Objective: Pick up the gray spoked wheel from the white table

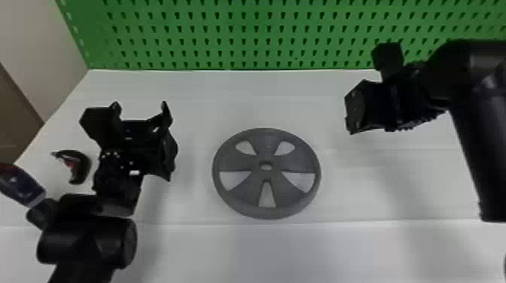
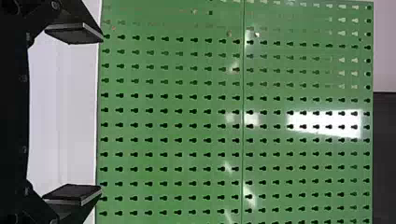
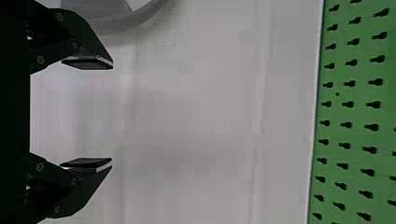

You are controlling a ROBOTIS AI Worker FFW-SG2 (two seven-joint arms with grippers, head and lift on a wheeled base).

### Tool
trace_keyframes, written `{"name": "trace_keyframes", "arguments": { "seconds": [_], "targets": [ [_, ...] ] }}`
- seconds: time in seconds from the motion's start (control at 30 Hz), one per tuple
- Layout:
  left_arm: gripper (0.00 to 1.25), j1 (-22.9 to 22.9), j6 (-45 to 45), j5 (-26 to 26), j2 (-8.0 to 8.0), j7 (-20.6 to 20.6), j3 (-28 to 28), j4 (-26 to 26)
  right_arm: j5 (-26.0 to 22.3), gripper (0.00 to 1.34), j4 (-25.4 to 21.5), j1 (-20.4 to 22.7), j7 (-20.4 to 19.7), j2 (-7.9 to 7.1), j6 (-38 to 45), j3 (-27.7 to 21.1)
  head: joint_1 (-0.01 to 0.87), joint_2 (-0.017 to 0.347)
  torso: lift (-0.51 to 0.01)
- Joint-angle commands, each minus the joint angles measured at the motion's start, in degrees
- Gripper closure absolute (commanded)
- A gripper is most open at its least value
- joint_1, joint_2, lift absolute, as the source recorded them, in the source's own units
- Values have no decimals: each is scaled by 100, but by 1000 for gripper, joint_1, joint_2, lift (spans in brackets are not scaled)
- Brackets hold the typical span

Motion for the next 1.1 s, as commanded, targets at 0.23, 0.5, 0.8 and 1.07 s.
{"name": "trace_keyframes", "arguments": {
  "seconds": [0.23,0.5,0.8,1.07],
  "targets": [
    [147,-82,84,1,141,0,-144,1,-709,515,1522,-843,0,-311,352,656,806,44,-98],
    [147,-100,102,-25,167,9,-179,1,-1254,515,2419,-1362,0,-425,386,1069,806,44,-98],
    [147,-100,102,-25,203,9,-197,1,-2133,515,3192,-1687,0,-565,386,1904,806,44,-98],
    [147,-100,102,-8,211,9,-197,1,-2256,515,3324,-1758,0,-618,386,2071,806,44,-98]
  ]
}}
